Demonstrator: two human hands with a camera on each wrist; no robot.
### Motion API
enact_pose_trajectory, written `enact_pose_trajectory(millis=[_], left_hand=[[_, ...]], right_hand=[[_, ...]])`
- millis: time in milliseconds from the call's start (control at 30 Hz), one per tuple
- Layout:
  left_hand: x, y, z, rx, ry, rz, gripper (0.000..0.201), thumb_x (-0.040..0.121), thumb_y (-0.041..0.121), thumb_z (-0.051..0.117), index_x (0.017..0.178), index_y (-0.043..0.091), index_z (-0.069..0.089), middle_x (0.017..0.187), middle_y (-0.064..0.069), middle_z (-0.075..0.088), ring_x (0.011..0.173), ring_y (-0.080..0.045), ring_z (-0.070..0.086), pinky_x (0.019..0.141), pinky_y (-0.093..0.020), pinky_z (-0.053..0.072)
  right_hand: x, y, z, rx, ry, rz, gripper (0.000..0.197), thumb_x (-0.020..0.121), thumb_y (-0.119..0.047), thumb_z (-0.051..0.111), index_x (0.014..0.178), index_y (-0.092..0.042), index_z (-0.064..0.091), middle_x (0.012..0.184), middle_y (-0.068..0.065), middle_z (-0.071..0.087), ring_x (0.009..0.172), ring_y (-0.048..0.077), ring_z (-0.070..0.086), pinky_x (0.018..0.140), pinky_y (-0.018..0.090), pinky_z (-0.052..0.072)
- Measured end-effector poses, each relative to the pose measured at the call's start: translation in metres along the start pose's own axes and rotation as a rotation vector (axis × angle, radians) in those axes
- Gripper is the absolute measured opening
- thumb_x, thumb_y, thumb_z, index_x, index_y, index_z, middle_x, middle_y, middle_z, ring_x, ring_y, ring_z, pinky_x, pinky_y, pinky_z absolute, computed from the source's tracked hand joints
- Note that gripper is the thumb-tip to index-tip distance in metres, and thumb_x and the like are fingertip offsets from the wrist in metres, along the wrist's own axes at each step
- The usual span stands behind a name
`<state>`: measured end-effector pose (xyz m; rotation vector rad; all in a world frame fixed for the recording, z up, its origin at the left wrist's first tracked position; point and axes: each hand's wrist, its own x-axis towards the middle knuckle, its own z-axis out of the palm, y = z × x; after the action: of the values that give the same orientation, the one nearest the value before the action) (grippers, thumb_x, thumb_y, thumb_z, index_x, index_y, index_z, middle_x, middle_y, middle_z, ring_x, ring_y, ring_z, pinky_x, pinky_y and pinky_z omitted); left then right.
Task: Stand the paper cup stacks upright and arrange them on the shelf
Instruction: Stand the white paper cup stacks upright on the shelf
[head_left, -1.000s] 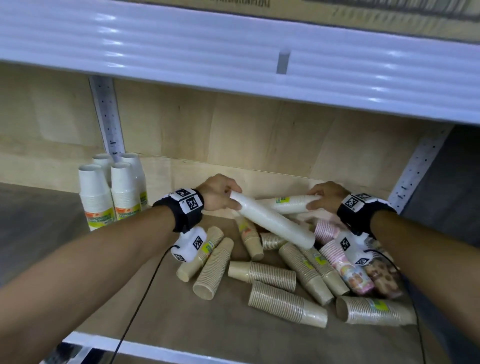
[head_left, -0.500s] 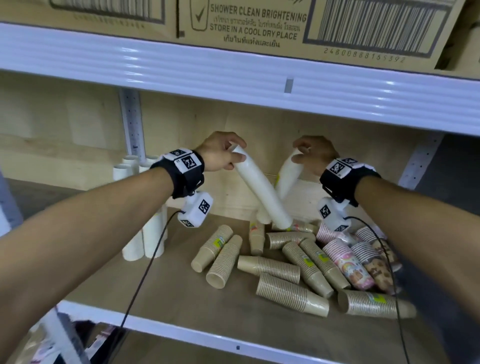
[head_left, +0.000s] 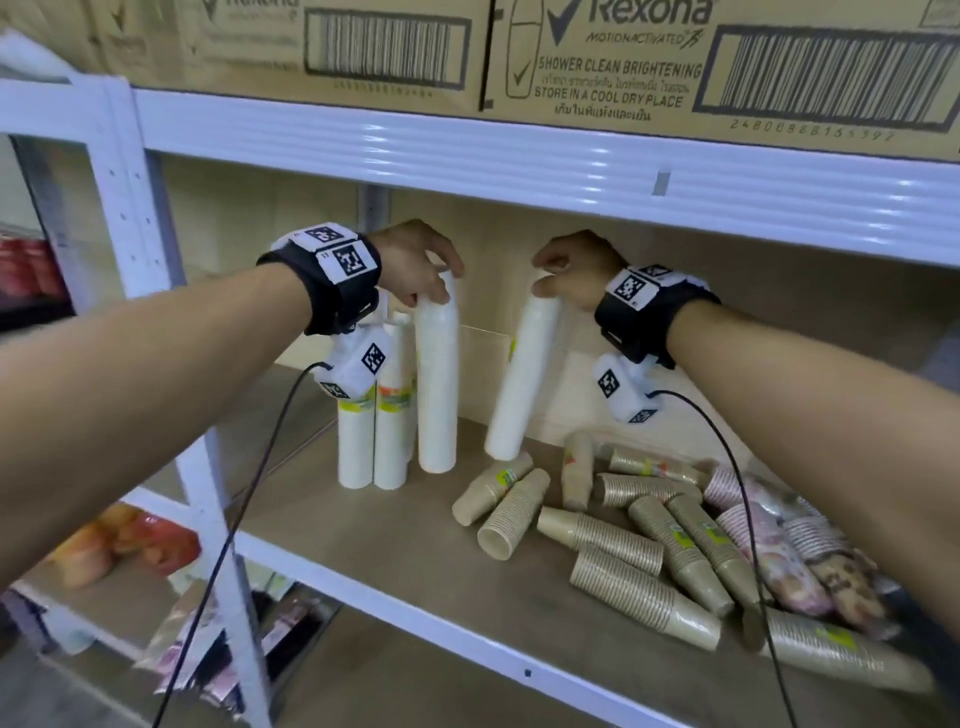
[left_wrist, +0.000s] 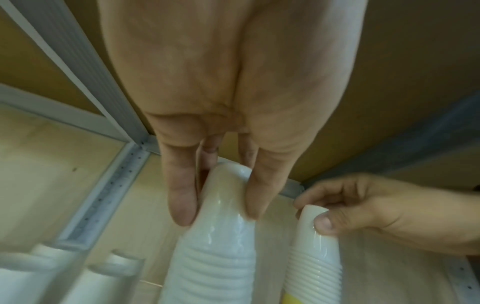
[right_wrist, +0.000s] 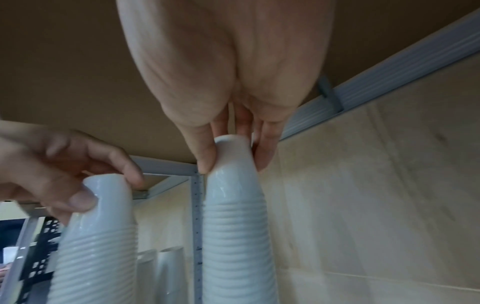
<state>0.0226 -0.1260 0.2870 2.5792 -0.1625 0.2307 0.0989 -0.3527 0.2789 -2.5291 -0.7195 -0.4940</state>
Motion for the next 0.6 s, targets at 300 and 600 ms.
enact_pose_trajectory(millis=[300,600], left_hand=[[-0.023,-0.041,-0.004,0.11,-0.048,-0.128,0.033,0.083,0.015,0.075,0.115,0.023,0.069,0.119,-0.006,0.055,0.092,-0.03,0.069,0.079,-0.038,0.061],[-0.031,-0.07,0.022,0.134,-0.082,-0.158,0.037,0.081,0.011,0.076,0.116,0.021,0.069,0.126,-0.005,0.051,0.113,-0.034,0.062,0.08,-0.043,0.061]], right_hand=[[-0.001,-0.055,0.064,0.116,-0.092,-0.035,0.036,0.077,-0.02,0.078,0.111,-0.015,0.07,0.119,0.0,0.063,0.108,0.015,0.059,0.088,0.022,0.043],[-0.013,-0.073,0.116,0.123,-0.202,-0.026,0.037,0.076,-0.02,0.078,0.112,-0.016,0.07,0.121,0.003,0.062,0.113,0.021,0.058,0.092,0.029,0.047]])
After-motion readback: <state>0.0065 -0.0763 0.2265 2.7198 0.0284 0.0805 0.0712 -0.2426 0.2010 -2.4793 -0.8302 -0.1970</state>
